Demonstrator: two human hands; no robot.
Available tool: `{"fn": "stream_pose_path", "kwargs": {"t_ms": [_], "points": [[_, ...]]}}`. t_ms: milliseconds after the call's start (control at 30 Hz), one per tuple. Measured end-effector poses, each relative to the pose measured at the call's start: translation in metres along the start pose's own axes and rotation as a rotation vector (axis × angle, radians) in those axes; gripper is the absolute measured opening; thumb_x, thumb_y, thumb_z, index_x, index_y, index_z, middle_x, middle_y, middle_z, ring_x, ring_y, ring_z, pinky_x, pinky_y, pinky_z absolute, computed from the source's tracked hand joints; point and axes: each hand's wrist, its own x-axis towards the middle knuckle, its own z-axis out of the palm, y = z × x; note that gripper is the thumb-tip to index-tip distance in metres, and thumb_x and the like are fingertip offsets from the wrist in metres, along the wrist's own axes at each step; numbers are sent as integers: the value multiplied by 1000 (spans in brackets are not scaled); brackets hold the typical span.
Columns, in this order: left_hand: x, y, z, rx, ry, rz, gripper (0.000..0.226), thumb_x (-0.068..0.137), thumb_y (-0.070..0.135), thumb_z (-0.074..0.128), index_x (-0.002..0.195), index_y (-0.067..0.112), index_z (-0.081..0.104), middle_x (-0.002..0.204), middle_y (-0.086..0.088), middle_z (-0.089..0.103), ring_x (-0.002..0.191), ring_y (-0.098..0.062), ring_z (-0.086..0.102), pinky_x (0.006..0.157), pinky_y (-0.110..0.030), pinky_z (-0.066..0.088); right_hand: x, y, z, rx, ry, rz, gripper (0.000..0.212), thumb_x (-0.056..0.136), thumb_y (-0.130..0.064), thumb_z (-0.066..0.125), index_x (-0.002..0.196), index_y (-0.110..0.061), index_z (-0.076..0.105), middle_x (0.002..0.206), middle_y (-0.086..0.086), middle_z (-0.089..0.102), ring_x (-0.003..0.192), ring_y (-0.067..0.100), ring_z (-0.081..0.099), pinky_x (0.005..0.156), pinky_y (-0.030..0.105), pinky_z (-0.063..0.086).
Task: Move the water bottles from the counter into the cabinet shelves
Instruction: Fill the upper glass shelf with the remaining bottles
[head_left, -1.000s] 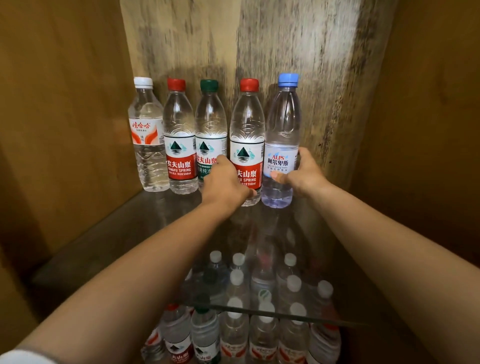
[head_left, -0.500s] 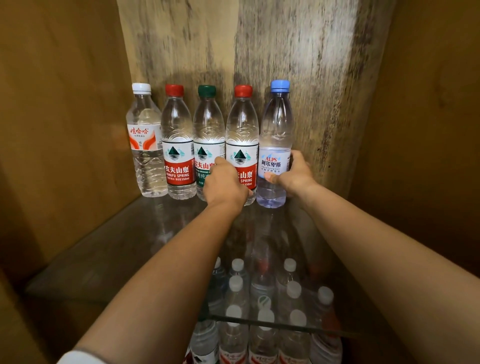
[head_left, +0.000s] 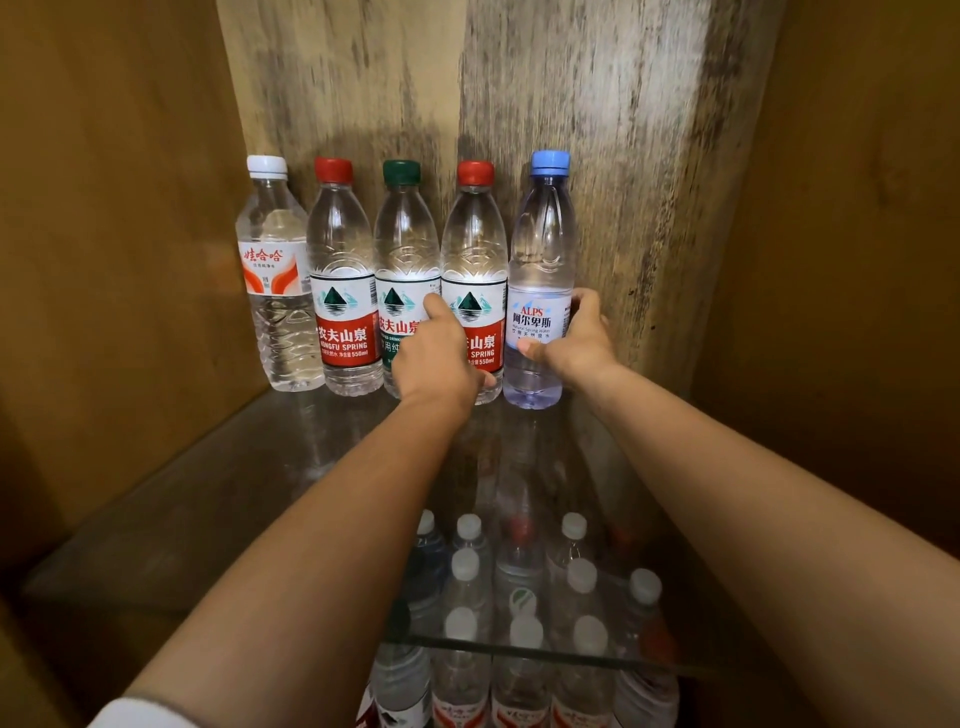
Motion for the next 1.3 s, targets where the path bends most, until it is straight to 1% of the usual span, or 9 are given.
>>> {"fn": "stream_pose_path", "kwargs": {"t_ms": [367, 667, 767, 867, 933, 1000, 1100, 1200, 1300], "points": [[5, -6, 3, 97, -20, 32, 80, 66, 37, 81, 120, 10, 29, 110, -15, 62, 102, -38, 61, 77, -44, 48, -1, 3, 2, -13, 0, -33, 66, 75, -6, 73, 125, -15, 31, 130, 11, 40, 116, 26, 47, 84, 29, 42], [-3, -21, -11, -212, -268, 38, 65, 77, 21, 73, 126, 7, 32, 126, -14, 56, 113, -31, 55, 96, -42, 44, -32, -10, -14, 33, -227, 55, 97, 72, 10, 67, 146, -19, 10, 141, 11, 40, 131, 27, 38, 108, 43, 36], [-19, -15, -28, -287, -309, 72, 45, 78, 22, 72, 116, 11, 50, 114, -10, 64, 104, -28, 60, 91, -38, 46, -66, -22, -36, 32, -264, -34, 86, 79, 9, 61, 146, -18, 13, 132, 5, 46, 118, 16, 45, 94, 26, 40], [-60, 1, -46, -472, -300, 174, 20, 81, 19, 70, 98, 20, 58, 91, -12, 70, 86, -28, 67, 81, -40, 52, -114, -27, -65, 84, -291, -136, 67, 83, 6, 57, 140, -16, 28, 95, -12, 46, 82, 0, 49, 68, 3, 41], [-98, 12, -57, -583, -285, 281, 12, 83, 18, 67, 90, 25, 60, 76, -6, 69, 67, -22, 68, 66, -34, 55, -146, -20, -90, 125, -310, -200, 52, 85, 6, 55, 131, -11, 41, 86, -7, 44, 72, 1, 46, 65, 4, 42], [-139, 23, -61, -651, -314, 392, 7, 83, 23, 65, 89, 26, 62, 66, -1, 67, 53, -16, 64, 54, -25, 53, -178, -8, -120, 148, -351, -262, 38, 85, 4, 56, 120, -10, 50, 88, 1, 50, 75, 9, 51, 75, 17, 47], [-197, 41, -55, -605, -317, 598, 6, 85, 31, 63, 90, 28, 61, 67, 5, 63, 52, -9, 62, 51, -27, 51, -221, 13, -165, 171, -423, -305, 25, 85, -6, 59, 109, -10, 58, 87, 6, 62, 83, 19, 62, 78, 31, 53], [-247, 68, -31, -665, -342, 715, 6, 87, 27, 57, 90, 26, 62, 72, 10, 60, 60, -4, 60, 53, -24, 47, -246, 41, -204, 201, -387, -264, 20, 84, -15, 56, 102, -9, 62, 78, -5, 65, 76, 9, 64, 70, 23, 55], [-288, 101, 5, -751, -420, 741, 9, 87, 27, 55, 89, 25, 63, 72, 18, 58, 65, 4, 56, 57, -7, 39, -258, 80, -237, 230, -284, -182, 15, 82, -16, 55, 92, -9, 64, 71, -1, 63, 68, 5, 61, 64, 13, 49]]}}
